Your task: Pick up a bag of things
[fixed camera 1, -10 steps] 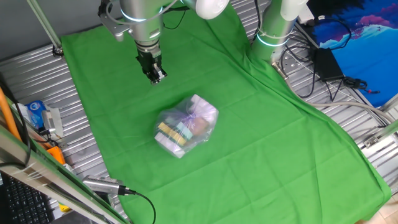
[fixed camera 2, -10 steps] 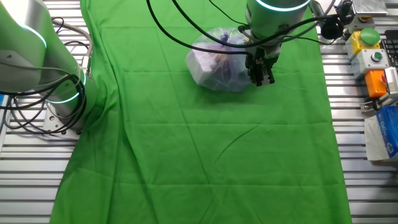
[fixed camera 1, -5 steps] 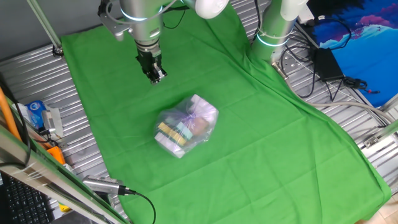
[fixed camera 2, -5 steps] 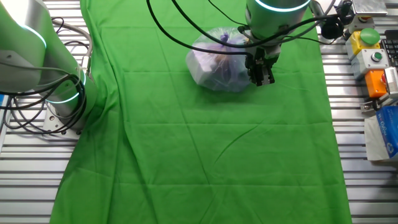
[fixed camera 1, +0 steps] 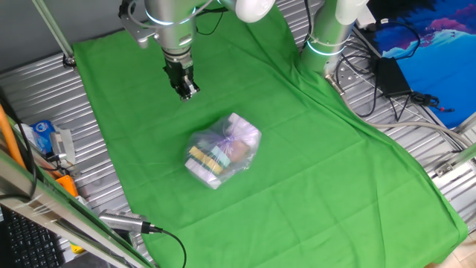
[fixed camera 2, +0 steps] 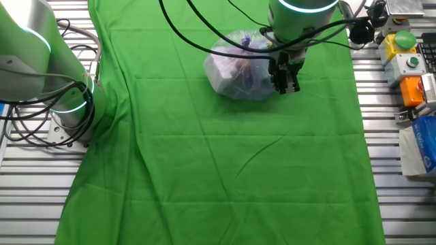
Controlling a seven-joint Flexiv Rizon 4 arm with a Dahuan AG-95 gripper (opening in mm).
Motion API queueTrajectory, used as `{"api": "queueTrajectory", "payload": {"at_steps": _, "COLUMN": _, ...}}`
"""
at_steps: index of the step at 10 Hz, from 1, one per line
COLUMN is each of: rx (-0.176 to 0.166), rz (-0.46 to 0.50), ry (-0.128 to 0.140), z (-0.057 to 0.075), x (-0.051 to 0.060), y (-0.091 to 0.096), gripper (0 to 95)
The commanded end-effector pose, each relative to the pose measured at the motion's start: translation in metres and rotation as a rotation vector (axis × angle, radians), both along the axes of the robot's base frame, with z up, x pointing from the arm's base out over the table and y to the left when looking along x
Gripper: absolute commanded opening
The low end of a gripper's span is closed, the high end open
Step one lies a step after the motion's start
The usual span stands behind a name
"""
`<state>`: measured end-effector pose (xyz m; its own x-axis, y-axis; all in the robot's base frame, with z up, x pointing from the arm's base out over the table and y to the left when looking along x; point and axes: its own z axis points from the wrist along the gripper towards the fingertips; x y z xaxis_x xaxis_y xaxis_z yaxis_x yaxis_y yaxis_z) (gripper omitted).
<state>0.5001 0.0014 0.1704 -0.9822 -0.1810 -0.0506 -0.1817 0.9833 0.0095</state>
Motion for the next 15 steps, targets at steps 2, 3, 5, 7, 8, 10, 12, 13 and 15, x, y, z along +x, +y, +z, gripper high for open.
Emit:
{"api": "queueTrajectory", "payload": {"at_steps": 2, "rx": 0.001, "rz": 0.001, "ry": 0.003, "z": -0.0001, "x": 0.0003, "y": 0.0001, "gripper": 0.0}}
{"api": "queueTrajectory", "payload": {"at_steps": 3, "rx": 0.002, "rz": 0.004, "ry": 0.003, "z": -0.0001, "x": 0.0003, "y": 0.0001, "gripper": 0.0}}
{"api": "queueTrajectory", "payload": {"at_steps": 5, "rx": -0.006, "rz": 0.010, "ry": 0.008, "z": -0.0001, "x": 0.0003, "y": 0.0001, "gripper": 0.0}}
{"api": "queueTrajectory", "payload": {"at_steps": 7, "rx": -0.005, "rz": 0.038, "ry": 0.007, "z": -0.0001, "x": 0.0003, "y": 0.0001, "gripper": 0.0}}
{"api": "queueTrajectory", "payload": {"at_steps": 8, "rx": -0.006, "rz": 0.055, "ry": 0.007, "z": -0.0001, "x": 0.0003, "y": 0.0001, "gripper": 0.0}}
{"api": "queueTrajectory", "payload": {"at_steps": 10, "rx": -0.008, "rz": 0.041, "ry": 0.007, "z": -0.0001, "x": 0.0003, "y": 0.0001, "gripper": 0.0}}
{"api": "queueTrajectory", "payload": {"at_steps": 12, "rx": -0.009, "rz": 0.041, "ry": 0.007, "z": -0.0001, "x": 0.0003, "y": 0.0001, "gripper": 0.0}}
{"api": "queueTrajectory", "payload": {"at_steps": 13, "rx": -0.007, "rz": 0.041, "ry": 0.004, "z": -0.0001, "x": 0.0003, "y": 0.0001, "gripper": 0.0}}
{"api": "queueTrajectory", "payload": {"at_steps": 15, "rx": -0.004, "rz": 0.076, "ry": 0.003, "z": -0.0001, "x": 0.0003, "y": 0.0001, "gripper": 0.0}}
